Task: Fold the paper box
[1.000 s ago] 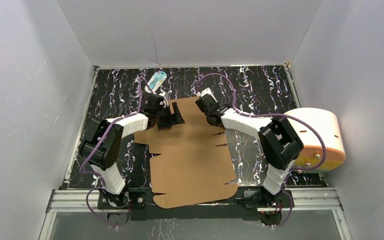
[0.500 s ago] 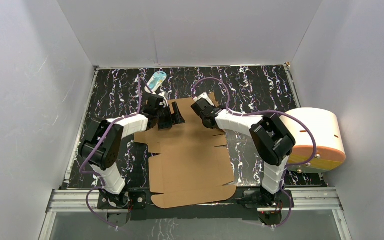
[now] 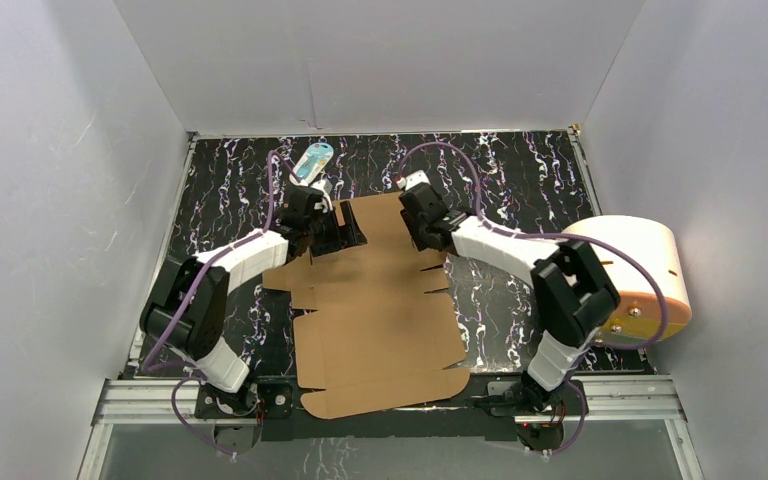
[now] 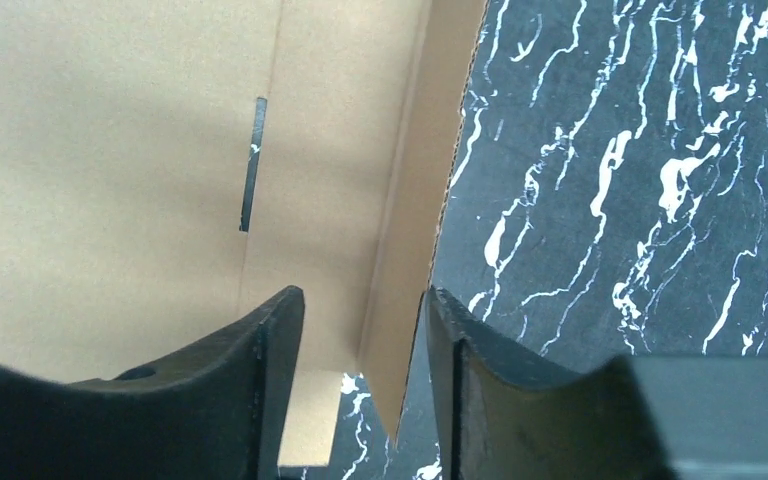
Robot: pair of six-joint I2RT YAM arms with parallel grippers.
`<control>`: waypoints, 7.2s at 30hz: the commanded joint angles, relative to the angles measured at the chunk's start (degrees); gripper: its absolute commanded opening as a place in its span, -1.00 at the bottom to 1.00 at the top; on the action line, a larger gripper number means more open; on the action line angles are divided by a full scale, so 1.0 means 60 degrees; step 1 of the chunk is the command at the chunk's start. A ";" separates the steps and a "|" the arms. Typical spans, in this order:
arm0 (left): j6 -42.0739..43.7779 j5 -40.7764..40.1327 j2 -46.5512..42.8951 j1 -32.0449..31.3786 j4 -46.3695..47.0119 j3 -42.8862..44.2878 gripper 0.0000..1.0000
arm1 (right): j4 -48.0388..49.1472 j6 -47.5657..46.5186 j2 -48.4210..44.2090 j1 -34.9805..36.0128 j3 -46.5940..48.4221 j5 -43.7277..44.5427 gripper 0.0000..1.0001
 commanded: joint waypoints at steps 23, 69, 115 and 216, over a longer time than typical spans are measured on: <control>-0.0027 -0.0443 -0.1563 -0.0921 -0.0973 -0.1098 0.56 | 0.3653 0.2904 -0.4541 -0.1907 -0.5290 -0.5116 0.61; -0.0135 -0.0537 -0.0481 -0.1271 -0.0056 -0.1610 0.56 | 0.4318 0.2897 -0.3600 -0.1516 -0.4716 -0.8542 -0.17; 0.1678 -0.0636 0.0044 0.2700 -0.4323 0.3726 0.65 | 0.2768 0.0340 -0.4392 -0.0770 -0.3151 -0.4571 0.65; 0.3442 0.1406 -0.1371 0.1920 0.3157 0.0578 -0.94 | -0.4175 -0.9013 0.3511 -0.2567 0.7552 -1.1330 -0.36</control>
